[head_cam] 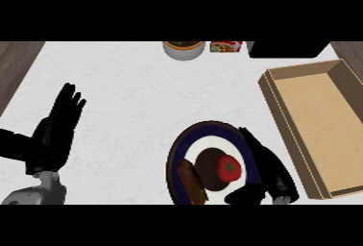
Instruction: Pick the tomato from the plate and place it in the cardboard box
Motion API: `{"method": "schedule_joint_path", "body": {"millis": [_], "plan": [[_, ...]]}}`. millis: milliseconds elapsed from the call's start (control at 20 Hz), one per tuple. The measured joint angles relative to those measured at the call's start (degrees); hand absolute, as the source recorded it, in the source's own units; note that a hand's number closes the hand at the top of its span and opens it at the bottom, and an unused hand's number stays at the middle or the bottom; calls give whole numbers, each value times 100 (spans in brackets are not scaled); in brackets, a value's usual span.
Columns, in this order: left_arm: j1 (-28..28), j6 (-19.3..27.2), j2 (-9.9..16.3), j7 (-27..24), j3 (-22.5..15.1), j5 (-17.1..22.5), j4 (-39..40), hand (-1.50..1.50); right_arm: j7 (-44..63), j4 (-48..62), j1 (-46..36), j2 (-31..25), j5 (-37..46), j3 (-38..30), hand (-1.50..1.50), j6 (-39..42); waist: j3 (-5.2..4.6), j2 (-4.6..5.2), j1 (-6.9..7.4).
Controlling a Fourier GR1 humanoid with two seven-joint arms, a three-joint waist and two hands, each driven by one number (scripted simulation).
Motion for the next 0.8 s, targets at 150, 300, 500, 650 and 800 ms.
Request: {"method": "schedule_joint_path", "body": {"millis": [150, 300, 500, 650, 800], "plan": [[45, -2, -57, 29, 6, -59, -68, 0, 20, 171, -128, 147, 74, 0, -150, 6, 0, 0, 2], [-110, -26, -55, 51, 85, -57, 44, 0, -100, 399, -136, 204, 140, -6, -150, -40, 0, 1, 0], [-63, 23, -175, 38, 24, -174, -11, 0, -124, 447, -91, 304, 291, 66, -150, -98, -1, 0, -1], [-61, -82, -161, 26, 100, -103, 17, 0, -229, 536, -114, 293, 323, 5, -150, -90, 0, 1, -1], [-145, -150, -140, -65, 171, -111, 193, 0, -391, 689, -145, 270, 351, -73, -150, -104, -1, 0, -2]]}}
